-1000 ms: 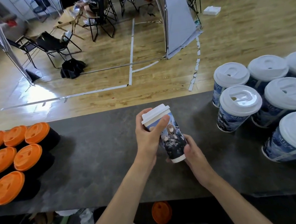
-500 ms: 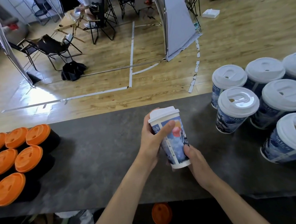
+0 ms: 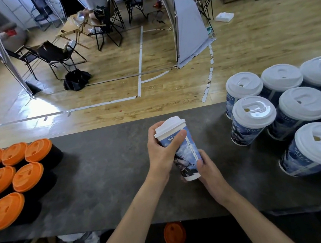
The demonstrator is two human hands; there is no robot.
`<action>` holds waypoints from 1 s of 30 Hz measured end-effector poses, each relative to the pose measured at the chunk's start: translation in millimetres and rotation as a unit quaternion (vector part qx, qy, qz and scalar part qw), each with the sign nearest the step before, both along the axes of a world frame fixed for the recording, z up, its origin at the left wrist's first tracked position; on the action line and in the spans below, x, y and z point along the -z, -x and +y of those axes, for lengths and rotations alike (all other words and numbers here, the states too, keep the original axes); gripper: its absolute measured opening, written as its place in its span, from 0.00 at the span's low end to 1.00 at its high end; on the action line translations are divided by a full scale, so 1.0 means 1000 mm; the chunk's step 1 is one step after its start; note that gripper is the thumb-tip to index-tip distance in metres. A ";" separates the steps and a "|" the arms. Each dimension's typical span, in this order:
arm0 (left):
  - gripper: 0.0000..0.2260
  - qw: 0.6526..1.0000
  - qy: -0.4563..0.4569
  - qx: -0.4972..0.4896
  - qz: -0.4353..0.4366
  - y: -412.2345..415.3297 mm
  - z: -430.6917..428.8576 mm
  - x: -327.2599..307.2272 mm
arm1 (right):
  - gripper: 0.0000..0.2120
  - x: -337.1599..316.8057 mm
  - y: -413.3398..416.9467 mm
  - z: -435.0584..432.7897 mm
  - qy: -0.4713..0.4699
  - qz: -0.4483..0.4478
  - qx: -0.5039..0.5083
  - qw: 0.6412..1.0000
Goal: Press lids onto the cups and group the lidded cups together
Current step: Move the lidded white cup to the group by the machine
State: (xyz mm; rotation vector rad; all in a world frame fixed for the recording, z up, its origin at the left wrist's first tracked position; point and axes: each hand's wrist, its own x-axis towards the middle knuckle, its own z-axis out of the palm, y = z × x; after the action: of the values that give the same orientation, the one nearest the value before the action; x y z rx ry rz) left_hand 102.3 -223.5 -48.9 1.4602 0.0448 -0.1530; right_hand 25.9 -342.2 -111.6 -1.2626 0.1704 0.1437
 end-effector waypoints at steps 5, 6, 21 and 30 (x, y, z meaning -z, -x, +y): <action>0.35 0.995 0.029 0.077 0.056 -0.003 0.004 -0.001 | 0.38 0.002 -0.001 -0.001 -0.055 0.012 0.005 0.998; 0.34 0.996 0.022 0.072 0.050 -0.002 0.005 -0.001 | 0.39 0.000 -0.001 -0.002 -0.075 0.020 0.004 0.997; 0.28 0.999 -0.030 0.022 -0.019 0.001 -0.001 0.000 | 0.34 0.009 -0.003 0.000 -0.039 -0.013 0.022 0.999; 0.30 0.999 -0.033 0.024 -0.008 0.005 0.002 -0.010 | 0.40 0.006 -0.001 -0.001 -0.047 -0.015 -0.001 0.999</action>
State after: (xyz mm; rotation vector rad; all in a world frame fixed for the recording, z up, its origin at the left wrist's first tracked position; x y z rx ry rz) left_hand 97.5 -221.7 -38.9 1.5281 0.0017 -0.1809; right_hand 27.1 -342.8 -117.4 -1.1703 0.1354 0.1333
